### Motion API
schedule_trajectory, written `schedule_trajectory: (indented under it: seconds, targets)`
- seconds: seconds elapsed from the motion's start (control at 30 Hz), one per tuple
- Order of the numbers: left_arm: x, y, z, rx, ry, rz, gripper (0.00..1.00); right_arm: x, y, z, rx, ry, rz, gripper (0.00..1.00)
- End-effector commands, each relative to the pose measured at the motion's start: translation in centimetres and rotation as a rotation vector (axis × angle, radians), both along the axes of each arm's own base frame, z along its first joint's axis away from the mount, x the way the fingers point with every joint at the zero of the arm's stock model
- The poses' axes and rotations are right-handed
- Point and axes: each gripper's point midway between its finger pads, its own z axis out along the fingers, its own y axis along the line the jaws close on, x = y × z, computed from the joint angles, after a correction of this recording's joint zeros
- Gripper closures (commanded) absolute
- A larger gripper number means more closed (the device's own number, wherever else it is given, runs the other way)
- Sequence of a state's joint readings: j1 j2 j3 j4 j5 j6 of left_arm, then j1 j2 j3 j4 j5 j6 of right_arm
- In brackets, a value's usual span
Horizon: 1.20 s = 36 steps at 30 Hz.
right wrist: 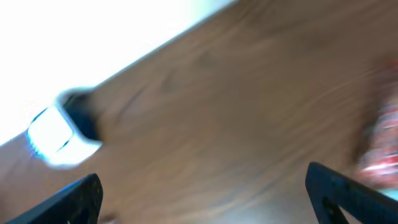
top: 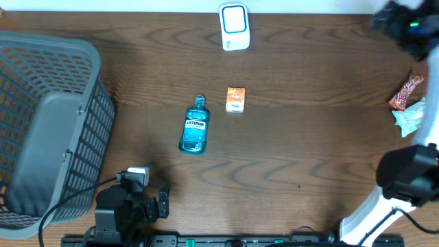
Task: Scan the item barcode
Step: 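Reach the right gripper to the small orange box and grasp it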
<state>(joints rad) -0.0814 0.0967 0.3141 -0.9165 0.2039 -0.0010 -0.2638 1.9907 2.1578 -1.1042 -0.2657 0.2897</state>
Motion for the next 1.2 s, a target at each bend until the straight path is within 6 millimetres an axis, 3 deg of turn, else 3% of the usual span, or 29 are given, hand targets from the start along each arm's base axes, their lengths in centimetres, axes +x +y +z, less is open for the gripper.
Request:
schedule_trajectory:
  seconds: [0.0, 0.17, 0.3, 0.47, 0.6, 0.73, 1.0, 1.17]
  targets:
    - [-0.1, -0.1, -0.2, -0.004, 0.007, -0.001, 0.00, -0.3, 7.2, -2.3, 0.143, 0.101, 0.082, 0.01]
    - [-0.1, -0.1, -0.2, -0.004, 0.007, -0.001, 0.00, -1.5, 15.1, -5.0, 0.150, 0.200, 0.170, 0.01]
    - [-0.1, -0.1, -0.2, -0.004, 0.007, -0.001, 0.01, -3.3, 21.1, -8.2, 0.134, 0.267, 0.292, 0.01]
    - [-0.1, -0.1, -0.2, -0.004, 0.007, -0.001, 0.00, -5.5, 26.4, -15.0, 0.127, 0.315, 0.389, 0.02]
    - [-0.1, -0.1, -0.2, -0.004, 0.007, -0.001, 0.00, -6.6, 28.0, -18.8, 0.166, 0.316, 0.418, 0.20]
    - [-0.1, -0.1, -0.2, -0.004, 0.007, -0.001, 0.00, -7.3, 29.5, -21.2, 0.221, 0.273, 0.470, 0.23]
    - [-0.1, -0.1, -0.2, -0.004, 0.007, -0.001, 0.00, -8.5, 30.2, -24.2, 0.272, 0.229, 0.494, 0.23]
    - [-0.1, -0.1, -0.2, -0.004, 0.008, -0.001, 0.00, -9.1, 30.1, -25.6, 0.296, 0.228, 0.452, 0.34]
